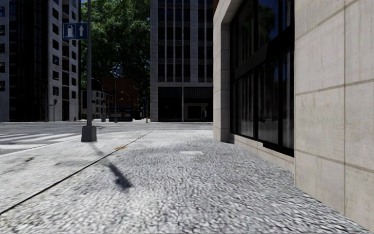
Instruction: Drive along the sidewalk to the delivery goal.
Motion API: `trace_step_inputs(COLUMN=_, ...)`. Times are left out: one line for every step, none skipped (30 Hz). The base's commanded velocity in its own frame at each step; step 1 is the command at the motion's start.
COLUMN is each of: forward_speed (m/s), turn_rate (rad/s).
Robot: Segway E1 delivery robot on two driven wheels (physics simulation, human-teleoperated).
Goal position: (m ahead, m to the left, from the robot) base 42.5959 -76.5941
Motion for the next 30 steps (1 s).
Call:
trace_step_inputs(forward_speed=2.0, turn_rate=0.0)
trace_step_inputs(forward_speed=2.0, turn_rate=0.0)
trace_step_inputs(forward_speed=2.0, turn_rate=0.0)
trace_step_inputs(forward_speed=2.0, turn_rate=0.0)
trace_step_inputs(forward_speed=2.0, turn_rate=0.0)
trace_step_inputs(forward_speed=2.0, turn_rate=0.0)
trace_step_inputs(forward_speed=2.0, turn_rate=0.0)
trace_step_inputs(forward_speed=2.0, turn_rate=0.0)
trace_step_inputs(forward_speed=2.0, turn_rate=0.0)
trace_step_inputs(forward_speed=2.0, turn_rate=0.0)
trace_step_inputs(forward_speed=2.0, turn_rate=0.0)
trace_step_inputs(forward_speed=2.0, turn_rate=0.0)
trace_step_inputs(forward_speed=2.0, turn_rate=0.0)
trace_step_inputs(forward_speed=2.0, turn_rate=0.0)
trace_step_inputs(forward_speed=2.0, turn_rate=0.0)
trace_step_inputs(forward_speed=2.0, turn_rate=0.0)
trace_step_inputs(forward_speed=2.0, turn_rate=0.0)
trace_step_inputs(forward_speed=2.0, turn_rate=0.0)
trace_step_inputs(forward_speed=2.0, turn_rate=0.0)
trace_step_inputs(forward_speed=2.0, turn_rate=0.0)
trace_step_inputs(forward_speed=2.0, turn_rate=0.0)
trace_step_inputs(forward_speed=2.0, turn_rate=0.0)
trace_step_inputs(forward_speed=2.0, turn_rate=0.0)
trace_step_inputs(forward_speed=2.0, turn_rate=0.0)
trace_step_inputs(forward_speed=2.0, turn_rate=0.0)
trace_step_inputs(forward_speed=2.0, turn_rate=0.0)
trace_step_inputs(forward_speed=2.0, turn_rate=0.0)
trace_step_inputs(forward_speed=2.0, turn_rate=0.0)
trace_step_inputs(forward_speed=2.0, turn_rate=0.0)
trace_step_inputs(forward_speed=2.0, turn_rate=0.0)
